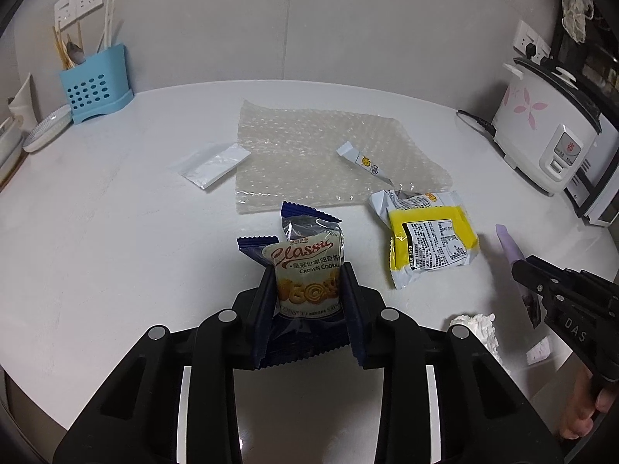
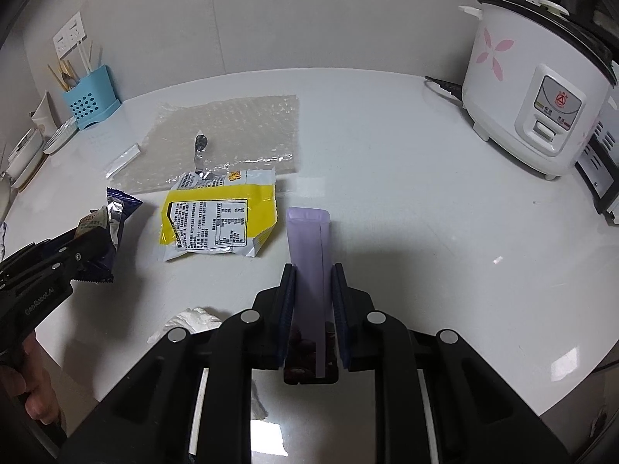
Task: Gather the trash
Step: 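Grasp the blue Classic cookie packet with the left tool while the right tool grasps the purple stick packet, then carry both packets over the wastebasket and open both tools to drop them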
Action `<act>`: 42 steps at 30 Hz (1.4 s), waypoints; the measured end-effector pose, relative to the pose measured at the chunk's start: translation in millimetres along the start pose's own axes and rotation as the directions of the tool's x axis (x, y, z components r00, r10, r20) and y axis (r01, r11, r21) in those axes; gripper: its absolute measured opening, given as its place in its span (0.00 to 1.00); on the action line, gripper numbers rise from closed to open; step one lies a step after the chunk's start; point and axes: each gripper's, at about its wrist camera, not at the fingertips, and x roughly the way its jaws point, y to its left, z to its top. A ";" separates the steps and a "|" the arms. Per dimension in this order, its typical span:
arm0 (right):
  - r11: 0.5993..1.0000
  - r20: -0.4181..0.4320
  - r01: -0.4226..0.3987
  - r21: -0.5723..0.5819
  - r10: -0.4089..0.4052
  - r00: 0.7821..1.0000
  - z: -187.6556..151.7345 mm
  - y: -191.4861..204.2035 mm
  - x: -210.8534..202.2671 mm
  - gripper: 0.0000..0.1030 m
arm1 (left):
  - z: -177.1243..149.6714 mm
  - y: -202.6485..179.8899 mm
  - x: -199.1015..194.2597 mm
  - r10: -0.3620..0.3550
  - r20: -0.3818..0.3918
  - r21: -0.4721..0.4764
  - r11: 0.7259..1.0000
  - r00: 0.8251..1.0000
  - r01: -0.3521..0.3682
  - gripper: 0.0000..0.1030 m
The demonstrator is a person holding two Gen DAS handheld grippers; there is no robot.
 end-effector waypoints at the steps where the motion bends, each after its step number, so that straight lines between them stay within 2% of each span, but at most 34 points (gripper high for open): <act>1: 1.000 0.002 0.000 0.000 0.000 1.000 -0.9 0.4 -1.2 0.17 | -0.4 1.0 -1.5 0.000 0.001 -0.002 1.000 1.000 0.000 0.31; 12: 1.000 0.026 -0.010 -0.002 0.010 1.000 -12.3 8.1 -24.6 0.17 | -11.8 2.6 -34.1 -0.010 0.028 0.000 1.000 1.000 0.010 0.31; 22: 0.999 0.082 -0.024 -0.021 0.025 0.996 -39.3 22.7 -71.1 0.17 | -41.1 5.3 -82.0 -0.044 0.068 0.003 0.999 0.997 0.043 0.31; 35: 0.993 0.183 -0.083 -0.082 0.097 0.978 -121.5 56.3 -143.0 0.17 | -120.0 6.4 -156.4 -0.107 0.131 0.018 0.994 0.986 0.106 0.31; 42: 0.986 0.186 -0.120 -0.116 0.140 0.972 -174.2 70.0 -149.5 0.17 | -166.9 8.4 -175.0 -0.121 0.145 0.018 0.993 0.982 0.120 0.31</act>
